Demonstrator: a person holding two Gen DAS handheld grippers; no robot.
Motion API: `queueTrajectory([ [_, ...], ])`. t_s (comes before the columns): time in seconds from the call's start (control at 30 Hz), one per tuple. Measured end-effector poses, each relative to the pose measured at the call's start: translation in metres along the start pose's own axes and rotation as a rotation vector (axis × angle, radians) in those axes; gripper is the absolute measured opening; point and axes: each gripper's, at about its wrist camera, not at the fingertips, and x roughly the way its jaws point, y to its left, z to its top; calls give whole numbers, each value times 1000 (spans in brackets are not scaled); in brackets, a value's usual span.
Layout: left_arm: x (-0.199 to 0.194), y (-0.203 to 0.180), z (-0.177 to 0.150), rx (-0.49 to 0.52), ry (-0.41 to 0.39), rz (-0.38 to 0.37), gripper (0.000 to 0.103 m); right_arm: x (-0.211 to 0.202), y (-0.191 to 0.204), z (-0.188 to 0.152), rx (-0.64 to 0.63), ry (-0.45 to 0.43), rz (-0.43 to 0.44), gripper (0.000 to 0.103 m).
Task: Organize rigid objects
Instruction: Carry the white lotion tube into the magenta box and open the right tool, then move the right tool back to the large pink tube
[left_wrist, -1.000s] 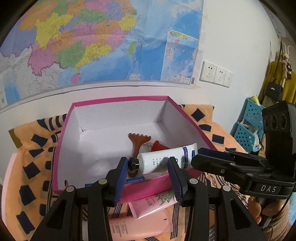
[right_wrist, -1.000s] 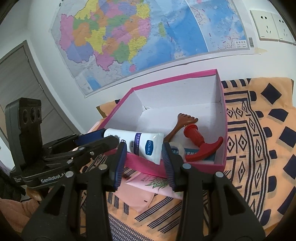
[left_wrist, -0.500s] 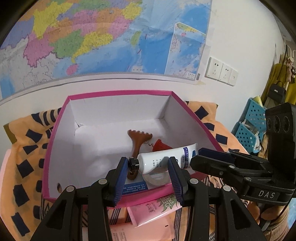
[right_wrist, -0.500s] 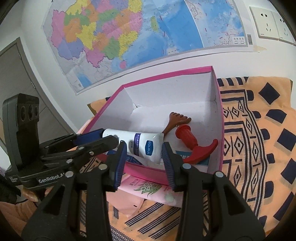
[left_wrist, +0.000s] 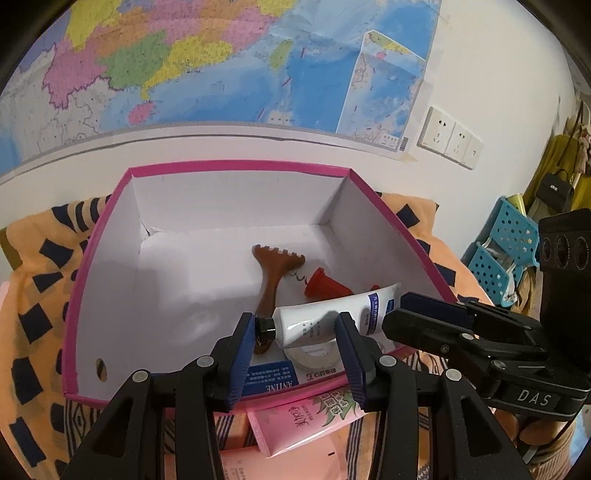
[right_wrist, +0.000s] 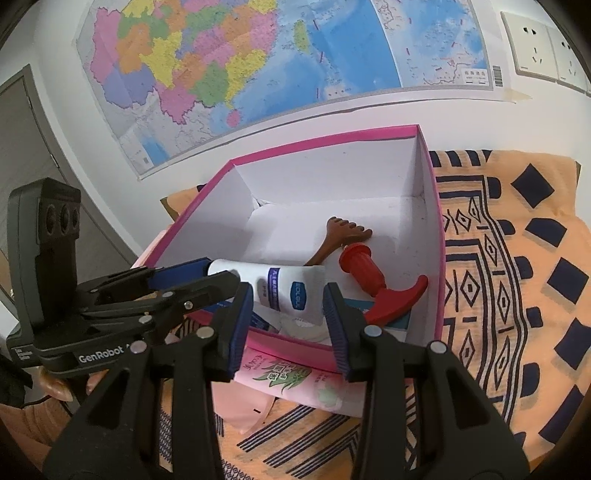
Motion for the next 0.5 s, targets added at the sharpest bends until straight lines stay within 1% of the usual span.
queueTrajectory([
  [0.17,6,4,2,-14,17,-13,45,0,0,1,-1,4,-15,42],
  [0.27,11,6,2,-21,32,4,44,0,1,1,8,-2,-7,43],
  [0.37,12,8,2,-25,25,19,44,0,0,1,14,-9,-7,44],
  [0.5,3,11,-1,-26,-8,37,46,-5,3,-3,8,-20,3,44],
])
